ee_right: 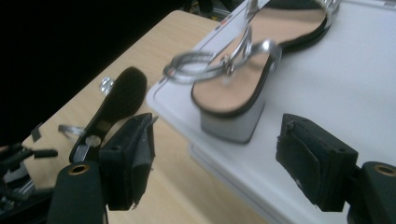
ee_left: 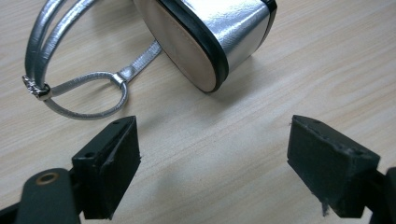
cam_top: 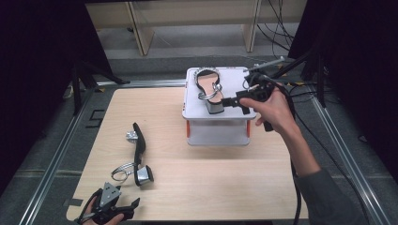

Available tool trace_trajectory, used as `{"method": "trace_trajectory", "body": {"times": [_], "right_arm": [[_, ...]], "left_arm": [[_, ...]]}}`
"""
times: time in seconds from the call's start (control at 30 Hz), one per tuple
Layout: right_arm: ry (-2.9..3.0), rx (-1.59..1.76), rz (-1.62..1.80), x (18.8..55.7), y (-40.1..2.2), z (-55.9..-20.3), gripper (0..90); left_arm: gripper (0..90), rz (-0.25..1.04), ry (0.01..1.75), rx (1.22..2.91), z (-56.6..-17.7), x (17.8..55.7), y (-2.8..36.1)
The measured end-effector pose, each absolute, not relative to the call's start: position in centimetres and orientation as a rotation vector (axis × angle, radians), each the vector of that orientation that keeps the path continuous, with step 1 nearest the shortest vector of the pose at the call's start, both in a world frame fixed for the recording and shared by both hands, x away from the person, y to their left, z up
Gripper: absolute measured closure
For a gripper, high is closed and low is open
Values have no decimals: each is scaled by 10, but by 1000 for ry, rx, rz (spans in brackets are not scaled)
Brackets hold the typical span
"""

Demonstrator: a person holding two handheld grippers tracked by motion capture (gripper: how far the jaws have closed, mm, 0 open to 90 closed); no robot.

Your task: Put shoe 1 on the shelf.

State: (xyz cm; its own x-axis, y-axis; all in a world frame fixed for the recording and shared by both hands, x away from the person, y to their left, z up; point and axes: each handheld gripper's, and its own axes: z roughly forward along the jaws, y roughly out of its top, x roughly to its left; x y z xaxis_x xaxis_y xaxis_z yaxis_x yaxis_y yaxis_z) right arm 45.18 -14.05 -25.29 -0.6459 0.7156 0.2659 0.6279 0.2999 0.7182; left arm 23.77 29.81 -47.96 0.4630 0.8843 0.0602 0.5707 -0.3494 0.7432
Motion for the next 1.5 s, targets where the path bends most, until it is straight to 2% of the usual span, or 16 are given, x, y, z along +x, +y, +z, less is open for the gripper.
{"method": "trace_trajectory", "body": {"times": [0.23, 0.47, 0.67, 1.1, 1.5], "right_arm": [[2503, 1160, 1316, 407, -159, -282, 281], [2566, 1130, 1345, 381, -165, -317, 282], [2583, 1119, 1344, 373, -168, -343, 282], [2643, 1156, 1270, 356, -166, -421, 291], [2692, 1109, 1216, 341, -157, -444, 291]], "left_arm": [[187, 609, 1219, 2047, -480, 237, 298], [186, 617, 1219, 2063, -480, 238, 299], [186, 616, 1225, 2053, -480, 238, 298], [179, 615, 1222, 2036, -479, 238, 299], [177, 584, 1204, 1958, -474, 246, 295]]}}
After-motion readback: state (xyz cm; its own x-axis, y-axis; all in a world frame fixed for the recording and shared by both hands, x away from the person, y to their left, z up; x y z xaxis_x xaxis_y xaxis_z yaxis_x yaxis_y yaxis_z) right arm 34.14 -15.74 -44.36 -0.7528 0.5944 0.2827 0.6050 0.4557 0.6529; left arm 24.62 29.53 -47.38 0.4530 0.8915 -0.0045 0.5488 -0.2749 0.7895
